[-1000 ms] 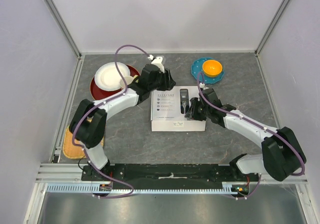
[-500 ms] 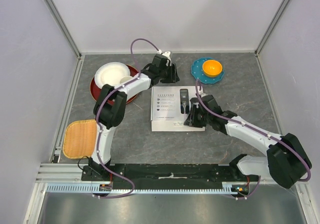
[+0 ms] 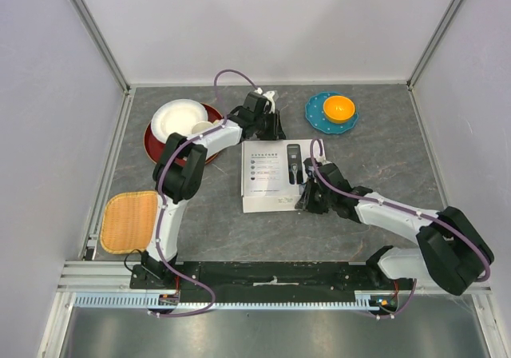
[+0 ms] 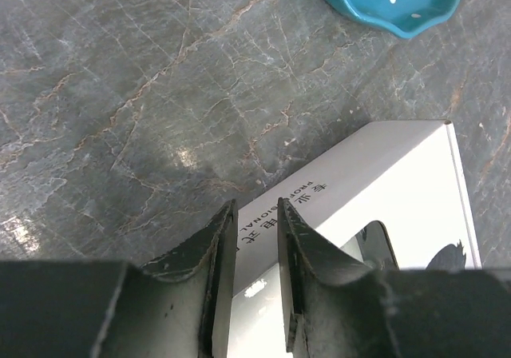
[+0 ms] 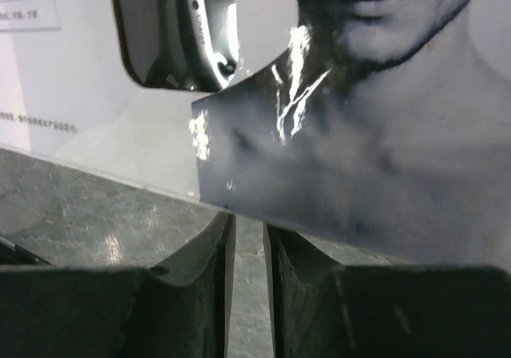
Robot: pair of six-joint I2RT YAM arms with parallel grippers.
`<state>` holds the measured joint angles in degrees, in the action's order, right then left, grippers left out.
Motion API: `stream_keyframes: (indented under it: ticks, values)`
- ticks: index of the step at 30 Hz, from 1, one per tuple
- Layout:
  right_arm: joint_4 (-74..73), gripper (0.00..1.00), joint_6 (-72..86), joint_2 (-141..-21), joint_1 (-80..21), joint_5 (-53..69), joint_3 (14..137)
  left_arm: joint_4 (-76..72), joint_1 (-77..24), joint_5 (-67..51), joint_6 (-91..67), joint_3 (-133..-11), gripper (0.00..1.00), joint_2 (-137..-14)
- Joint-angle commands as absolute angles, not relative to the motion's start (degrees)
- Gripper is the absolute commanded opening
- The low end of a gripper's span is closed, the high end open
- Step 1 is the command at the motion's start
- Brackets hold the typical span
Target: Sort the hair-cutting tools
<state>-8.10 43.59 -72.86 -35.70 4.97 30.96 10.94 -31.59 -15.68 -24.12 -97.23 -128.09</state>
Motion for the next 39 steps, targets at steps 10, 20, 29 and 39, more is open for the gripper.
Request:
stream_keyframes:
  ticks: [10, 20, 29, 39]
  values:
    - [0.6, 0.26, 48.3, -79.5, -35.5, -8.8, 33.2, 10.3, -32.3, -20.9, -23.6, -83.9, 0.30, -122.2]
    - [-3.0, 0.29, 44.1, -79.4, -30.9, -7.6, 36.8, 5.1, -33.0, -19.0, -27.7, -69.8, 0.27, -110.9]
    - [-1.2, 0.36, 38.6, -86.6, -28.3, 4.0, 42.4, -1.9, -35.4, -17.7, -31.9, -54.0, 0.25, -99.0]
    - [-9.8, 0.39, 38.9, -85.2, -28.0, -0.8, 47.6, -15.3, -38.7, -17.5, -29.5, -35.3, 0.28, -81.2]
